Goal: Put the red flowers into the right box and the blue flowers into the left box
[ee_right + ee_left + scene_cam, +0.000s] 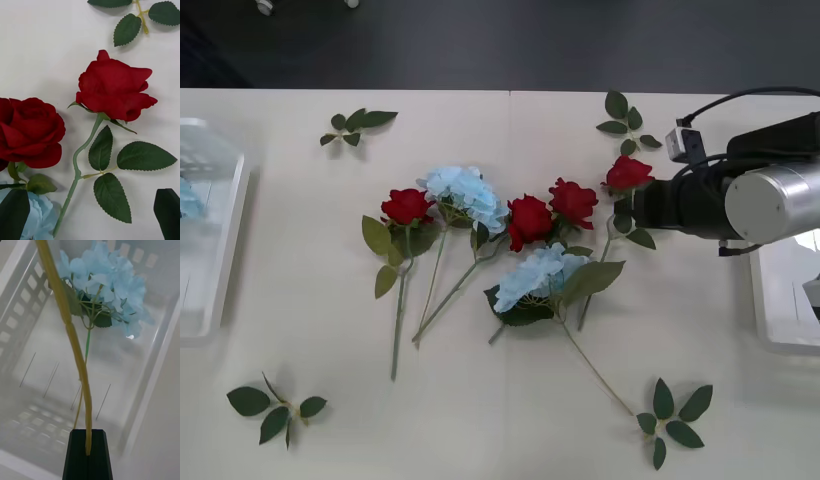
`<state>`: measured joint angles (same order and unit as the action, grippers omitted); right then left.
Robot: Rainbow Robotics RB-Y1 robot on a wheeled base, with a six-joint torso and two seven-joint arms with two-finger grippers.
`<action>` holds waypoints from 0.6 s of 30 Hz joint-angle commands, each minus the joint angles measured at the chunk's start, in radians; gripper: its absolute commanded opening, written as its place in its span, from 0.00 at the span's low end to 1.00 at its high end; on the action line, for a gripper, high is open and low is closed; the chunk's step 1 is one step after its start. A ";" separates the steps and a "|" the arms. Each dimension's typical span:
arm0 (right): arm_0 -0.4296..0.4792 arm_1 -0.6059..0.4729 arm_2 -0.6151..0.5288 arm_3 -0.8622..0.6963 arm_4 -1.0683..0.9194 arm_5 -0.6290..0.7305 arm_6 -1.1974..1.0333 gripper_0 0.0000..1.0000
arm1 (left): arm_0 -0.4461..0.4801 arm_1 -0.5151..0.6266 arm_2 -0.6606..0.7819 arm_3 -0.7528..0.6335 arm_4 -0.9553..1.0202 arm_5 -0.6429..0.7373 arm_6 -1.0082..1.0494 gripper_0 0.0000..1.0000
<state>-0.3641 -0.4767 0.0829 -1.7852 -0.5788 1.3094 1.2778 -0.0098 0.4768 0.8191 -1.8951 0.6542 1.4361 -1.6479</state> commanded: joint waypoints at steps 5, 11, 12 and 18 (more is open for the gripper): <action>-0.033 0.032 -0.003 0.075 0.030 -0.078 0.058 0.97 | -0.067 0.086 -0.058 0.149 -0.080 -0.065 0.019 0.00; -0.033 0.050 0.020 0.136 0.047 -0.150 0.084 0.97 | -0.110 0.103 -0.094 0.280 -0.099 -0.140 0.016 0.00; -0.033 0.062 0.021 0.151 0.047 -0.168 0.095 0.98 | -0.114 0.111 -0.107 0.304 -0.102 -0.157 0.016 0.00; -0.033 0.076 0.037 0.197 0.048 -0.223 0.129 0.98 | -0.121 0.120 -0.137 0.335 -0.113 -0.183 0.016 0.03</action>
<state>-0.3810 -0.4131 0.1158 -1.5831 -0.5304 1.1086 1.3525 -0.1226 0.5467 0.6825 -1.5457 0.5516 1.2622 -1.6479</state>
